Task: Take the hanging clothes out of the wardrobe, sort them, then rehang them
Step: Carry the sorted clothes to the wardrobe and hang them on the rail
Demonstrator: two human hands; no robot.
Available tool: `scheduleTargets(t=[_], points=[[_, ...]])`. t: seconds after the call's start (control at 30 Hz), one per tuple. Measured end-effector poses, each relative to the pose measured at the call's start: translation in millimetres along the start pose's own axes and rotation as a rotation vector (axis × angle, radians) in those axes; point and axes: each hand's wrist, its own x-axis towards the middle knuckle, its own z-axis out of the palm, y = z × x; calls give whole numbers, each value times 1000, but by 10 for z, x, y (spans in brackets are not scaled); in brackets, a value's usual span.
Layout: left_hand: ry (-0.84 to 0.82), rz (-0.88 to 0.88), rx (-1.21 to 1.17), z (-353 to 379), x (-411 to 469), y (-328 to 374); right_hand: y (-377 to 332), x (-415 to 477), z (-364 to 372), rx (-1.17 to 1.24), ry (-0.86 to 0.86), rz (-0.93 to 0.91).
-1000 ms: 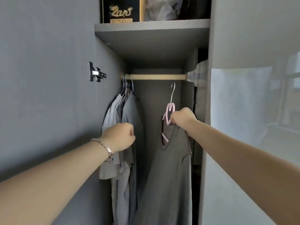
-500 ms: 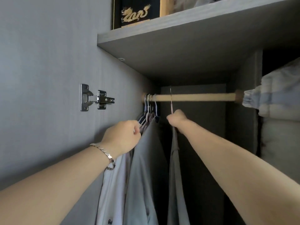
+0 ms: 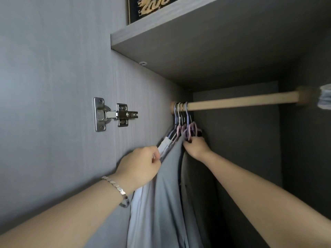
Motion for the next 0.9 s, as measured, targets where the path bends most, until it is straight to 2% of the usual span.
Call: scheduleTargets(t=[0.1, 0.17, 0.23, 0.37, 0.47, 0.53, 0.67, 0.77, 0.9], points=[[11, 25, -12, -27, -51, 7, 70, -235, -2, 125, 157, 82], [4, 45, -17, -56, -135, 13, 98, -493, 16, 120, 205, 159], [-2, 88, -13, -85, -259, 31, 163, -755, 42, 75, 169, 239], [-32, 210, -14, -139, -581, 104, 169, -1494, -30, 75, -57, 407], [-213, 268, -20, -95, -921, 207, 122, -2167, -122, -20, -195, 476], [-353, 309, -17, -2, -1224, 294, 160, -2655, -170, -51, -224, 520], [-578, 443, -64, 187, -1972, 582, 361, -3762, -367, -41, -77, 654], [-748, 595, -73, 196, -2554, 951, 451, -4665, -615, -43, 7, 823], [-894, 766, -133, 222, -3379, 1526, 550, -5922, -917, -45, 173, 978]])
